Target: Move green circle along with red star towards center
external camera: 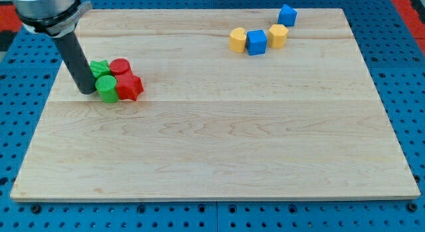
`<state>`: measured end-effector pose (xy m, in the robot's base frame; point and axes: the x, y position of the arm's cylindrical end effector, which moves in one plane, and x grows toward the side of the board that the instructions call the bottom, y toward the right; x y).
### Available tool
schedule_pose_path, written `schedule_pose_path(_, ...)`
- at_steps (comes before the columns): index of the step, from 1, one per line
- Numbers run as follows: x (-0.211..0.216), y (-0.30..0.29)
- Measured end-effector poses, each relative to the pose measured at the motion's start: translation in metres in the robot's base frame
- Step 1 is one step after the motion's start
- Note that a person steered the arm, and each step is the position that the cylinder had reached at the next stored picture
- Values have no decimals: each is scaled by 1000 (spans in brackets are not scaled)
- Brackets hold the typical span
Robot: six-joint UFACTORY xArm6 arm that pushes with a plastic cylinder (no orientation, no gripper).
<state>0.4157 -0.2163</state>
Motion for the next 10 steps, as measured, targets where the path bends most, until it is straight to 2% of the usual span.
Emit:
schedule_pose_path(3,-1,12)
schedule_pose_path(8,-1,108)
schedule_pose_path(10,-39,121)
